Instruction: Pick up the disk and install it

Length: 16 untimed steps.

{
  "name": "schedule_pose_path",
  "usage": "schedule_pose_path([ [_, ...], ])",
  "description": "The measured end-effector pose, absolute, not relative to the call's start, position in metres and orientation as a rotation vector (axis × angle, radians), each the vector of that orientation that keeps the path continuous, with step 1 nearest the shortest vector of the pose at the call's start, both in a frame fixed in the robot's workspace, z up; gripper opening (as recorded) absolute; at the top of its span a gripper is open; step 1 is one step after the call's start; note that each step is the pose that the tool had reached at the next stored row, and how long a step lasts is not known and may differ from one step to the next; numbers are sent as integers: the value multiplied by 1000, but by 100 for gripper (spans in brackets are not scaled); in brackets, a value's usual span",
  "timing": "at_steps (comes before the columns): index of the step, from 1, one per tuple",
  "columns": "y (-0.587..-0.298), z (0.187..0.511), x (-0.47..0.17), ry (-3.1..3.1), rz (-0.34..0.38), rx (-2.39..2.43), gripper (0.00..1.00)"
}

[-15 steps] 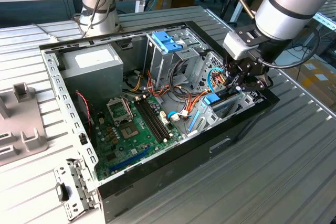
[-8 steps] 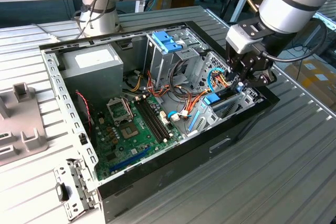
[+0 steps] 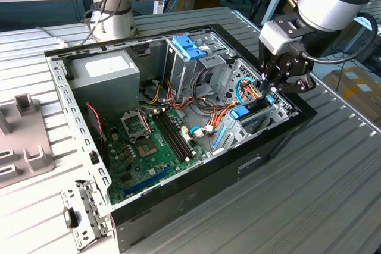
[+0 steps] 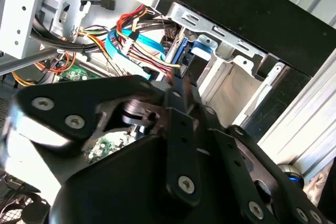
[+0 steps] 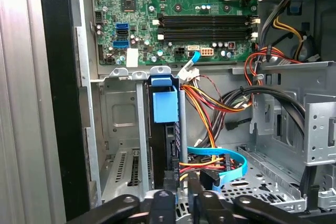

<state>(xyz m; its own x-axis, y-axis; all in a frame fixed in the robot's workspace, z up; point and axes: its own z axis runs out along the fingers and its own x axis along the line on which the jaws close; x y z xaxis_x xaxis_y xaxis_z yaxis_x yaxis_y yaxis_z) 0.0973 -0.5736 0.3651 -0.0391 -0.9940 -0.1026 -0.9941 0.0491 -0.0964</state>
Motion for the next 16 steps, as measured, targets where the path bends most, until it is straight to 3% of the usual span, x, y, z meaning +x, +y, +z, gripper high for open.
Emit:
schedule_pose_path([
  [2,-574,365,98,2168,2,-2074,11],
  [16,-574,355,109,2179,23,-2083,11],
])
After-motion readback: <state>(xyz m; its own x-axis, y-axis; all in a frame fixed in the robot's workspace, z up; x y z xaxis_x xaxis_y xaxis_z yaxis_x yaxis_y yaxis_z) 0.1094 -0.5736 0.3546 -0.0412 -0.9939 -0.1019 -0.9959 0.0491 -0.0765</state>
